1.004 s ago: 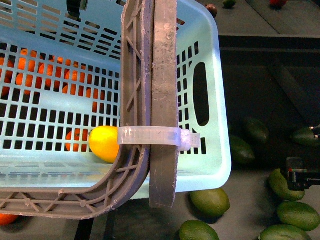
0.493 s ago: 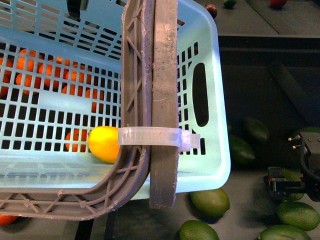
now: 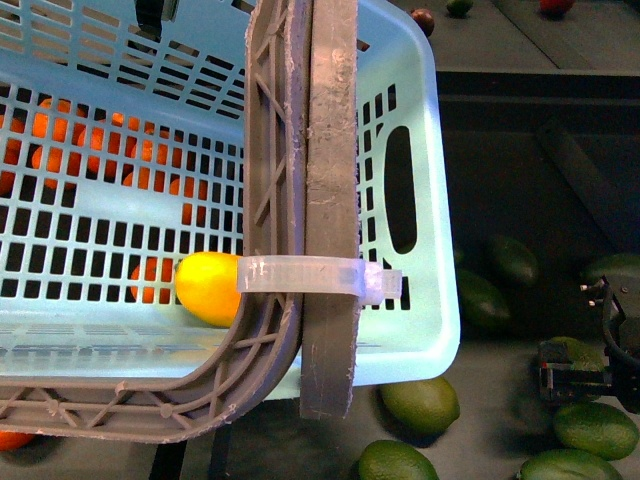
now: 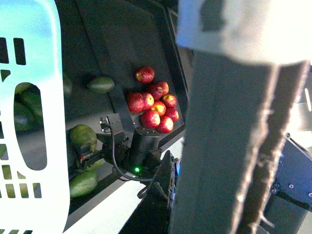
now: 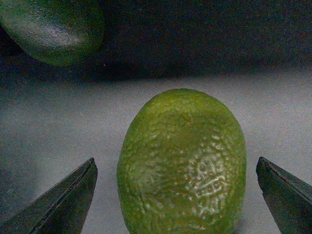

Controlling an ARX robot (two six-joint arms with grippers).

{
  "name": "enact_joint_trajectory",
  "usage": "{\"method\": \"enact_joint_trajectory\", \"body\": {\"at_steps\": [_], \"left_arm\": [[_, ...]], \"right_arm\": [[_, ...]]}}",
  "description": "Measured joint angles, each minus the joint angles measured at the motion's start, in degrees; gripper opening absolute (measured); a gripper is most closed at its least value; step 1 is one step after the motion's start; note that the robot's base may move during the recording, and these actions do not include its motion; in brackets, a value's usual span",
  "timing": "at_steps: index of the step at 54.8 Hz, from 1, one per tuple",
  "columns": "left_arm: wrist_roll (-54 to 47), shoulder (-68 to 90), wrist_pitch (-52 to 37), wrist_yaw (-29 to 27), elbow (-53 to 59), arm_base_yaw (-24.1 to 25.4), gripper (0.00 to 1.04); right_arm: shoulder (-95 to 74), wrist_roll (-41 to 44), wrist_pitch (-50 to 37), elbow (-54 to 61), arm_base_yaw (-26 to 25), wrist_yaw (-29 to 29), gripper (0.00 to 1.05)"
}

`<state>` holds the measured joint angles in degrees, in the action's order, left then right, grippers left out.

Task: Pick mango and avocado into basket

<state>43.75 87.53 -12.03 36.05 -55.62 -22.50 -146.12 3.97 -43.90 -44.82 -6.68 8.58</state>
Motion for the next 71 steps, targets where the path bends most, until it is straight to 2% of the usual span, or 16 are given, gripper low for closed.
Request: {"method": "enact_joint_trajectory", "body": {"at_steps": [17, 58, 71], "left_arm": [[0.00, 0.00, 0.00, 0.00, 0.00, 0.00, 0.07], [0.00, 0.00, 0.00, 0.00, 0.00, 0.00, 0.07], [0.00, 0.00, 0.00, 0.00, 0.00, 0.00, 0.07]], "right_arm": [[0.00, -2.54, -1.81, -0.04, -0.20, -2.97, 0.97], [0.02, -4.48, -2.10, 1.05, -0.35, -2.49, 0.97], [0.02, -4.70, -2.78, 2.43, -0.42, -2.21, 0.69]]}}
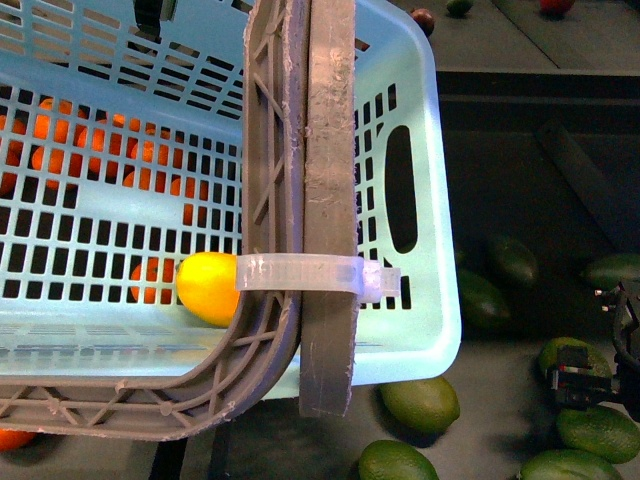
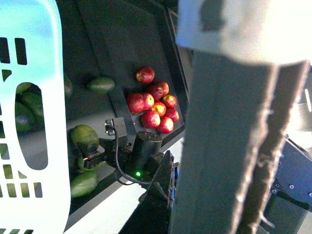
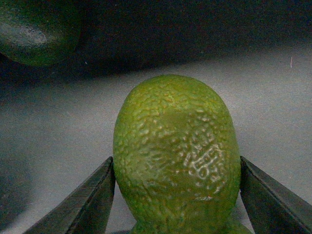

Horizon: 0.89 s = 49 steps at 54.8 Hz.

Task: Pick mango and avocado into basket

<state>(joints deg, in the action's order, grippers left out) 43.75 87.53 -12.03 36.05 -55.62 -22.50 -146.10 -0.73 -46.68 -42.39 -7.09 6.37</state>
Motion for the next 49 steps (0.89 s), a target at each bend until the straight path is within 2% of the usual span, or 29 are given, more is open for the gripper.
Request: {"method": "enact_joint_trajectory", "body": {"at_steps": [4, 10, 31, 43, 49], "left_arm": [[-0.02, 0.00, 0.00, 0.00, 0.00, 0.00, 0.07], [0.00, 0.00, 0.00, 0.00, 0.00, 0.00, 0.07], [0.00, 0.00, 0.00, 0.00, 0.00, 0.00, 0.07], [-0.02, 0.00, 0.00, 0.00, 0.00, 0.00, 0.07], [0.00, 0.00, 0.00, 0.00, 0.00, 0.00, 0.07]], "right_arm": [[0.39, 0.00, -0.20, 0.44, -0.11, -0.04, 0.64], [1.01, 0.00, -0.50, 1.09, -0.42, -0.04, 0.61], [2.93, -0.24, -1.29, 3.39, -0.76, -0.02, 0.61], [17.16, -5.57, 0.98, 8.92, -1.73, 3.04, 0.61], [27.96, -7.96, 5.66, 9.46, -1.75, 5.40, 0.60]]}}
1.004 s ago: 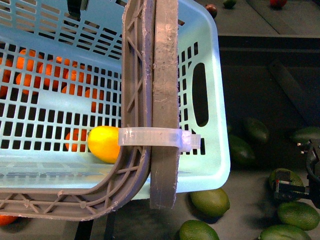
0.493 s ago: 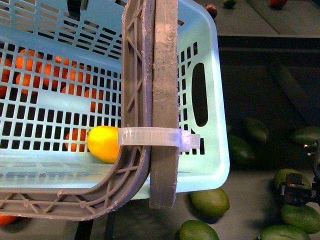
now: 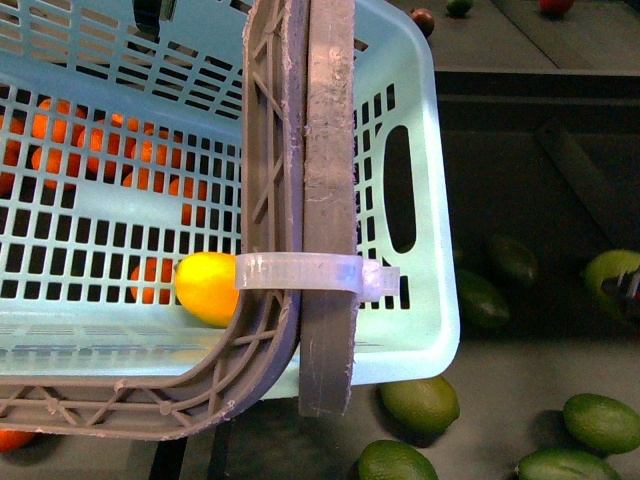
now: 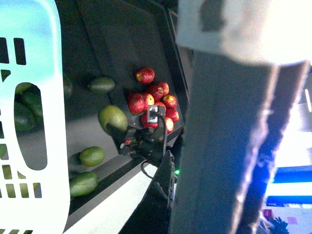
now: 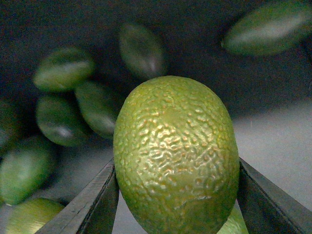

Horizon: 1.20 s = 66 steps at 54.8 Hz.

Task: Pick mango and avocado into basket

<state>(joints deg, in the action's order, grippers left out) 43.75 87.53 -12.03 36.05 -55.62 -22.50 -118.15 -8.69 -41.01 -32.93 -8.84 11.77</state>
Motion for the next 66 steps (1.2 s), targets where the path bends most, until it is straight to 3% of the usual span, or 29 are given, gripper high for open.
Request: {"method": "enact_joint_trajectory", "body": {"at_steps": [17, 29, 51, 66], "left_arm": [[-0.02, 0.00, 0.00, 0.00, 0.00, 0.00, 0.07], [0.00, 0.00, 0.00, 0.00, 0.00, 0.00, 0.07], [0.00, 0.00, 0.00, 0.00, 0.00, 0.00, 0.07], [0.00, 0.00, 0.00, 0.00, 0.00, 0.00, 0.07]], "right_arm": [[22.03, -4.98, 12.28, -2.86, 5.70, 3.65, 0.60], [28.94, -6.88, 15.91, -6.95, 14.53, 3.85, 0.60], [27.47, -8.52, 16.87, -10.97, 30.53, -0.15, 0.60], [22.05, -8.50, 16.55, -13.38, 36.50, -2.29, 0.60]]}}
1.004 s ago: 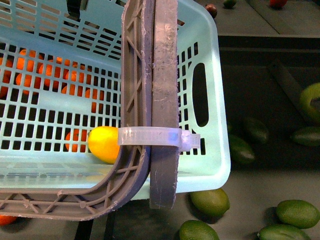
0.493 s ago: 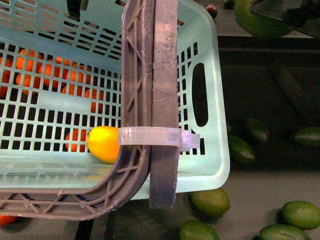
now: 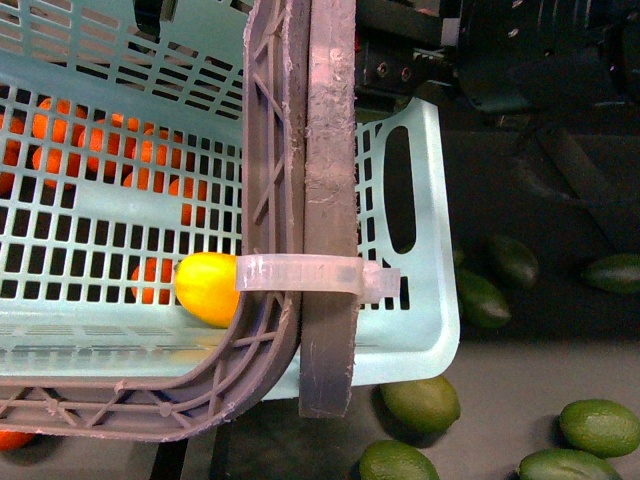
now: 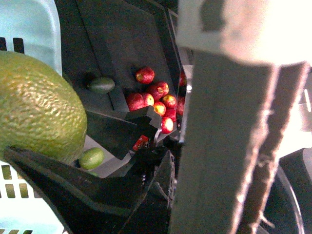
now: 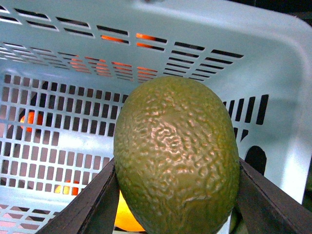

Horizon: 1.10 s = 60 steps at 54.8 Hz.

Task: Pick mango and avocado into basket

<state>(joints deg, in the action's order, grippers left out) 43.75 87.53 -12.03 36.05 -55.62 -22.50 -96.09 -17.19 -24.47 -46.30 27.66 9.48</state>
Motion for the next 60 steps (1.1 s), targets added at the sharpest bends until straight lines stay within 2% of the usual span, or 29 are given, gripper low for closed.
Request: {"method": "enact_joint_trajectory", "body": {"at_steps": [4, 8, 20, 27, 35, 43, 49, 53, 56, 60], "left_arm": [[0.00, 0.00, 0.00, 0.00, 0.00, 0.00, 0.07], [-0.02, 0.00, 0.00, -0.02, 0.00, 0.00, 0.07], [0.00, -0.02, -0.02, 1.79, -0.02, -0.22, 0.07], [0.48, -0.48, -0.26, 4.20, -0.11, -0.96, 0.07], [0.46, -1.46, -0.46, 7.17, -0.87, -2.29, 0.07], [0.85, -0.59, -0.39, 0.42, -0.87, -0.44, 0.07], [-0.07, 0.33, -0.24, -0.61, -0.28, 0.35, 0.07], [0.17, 0.31, -0.22, -0.55, -0.28, 0.26, 0.07], [0.00, 0.31, -0.22, -0.90, -0.28, 0.28, 0.07], [-0.07, 0.31, -0.22, -1.01, -0.28, 0.42, 0.07]], "right_arm": [[-0.37, 0.02, -0.46, 0.02, 0.42, -0.22, 0.61], [-0.37, -0.24, -1.49, 0.07, 0.48, -1.14, 0.72], [4.46, -0.13, -3.65, 3.08, -1.42, -5.99, 0.99], [10.16, 1.36, -3.58, 7.23, -3.10, -8.44, 0.97], [21.66, 3.37, 0.26, 13.00, -6.21, -13.14, 0.97], [42.42, 1.01, 5.68, 18.82, -14.29, -16.41, 0.97], [58.12, 0.33, 12.48, 26.88, -20.74, -20.06, 0.97], [68.70, 0.31, 18.51, 33.09, -22.36, -23.87, 0.97], [79.17, 1.70, 24.72, 37.64, -21.75, -28.39, 0.97], [87.38, 4.02, 26.18, 41.72, -20.17, -31.71, 0.97]]}}
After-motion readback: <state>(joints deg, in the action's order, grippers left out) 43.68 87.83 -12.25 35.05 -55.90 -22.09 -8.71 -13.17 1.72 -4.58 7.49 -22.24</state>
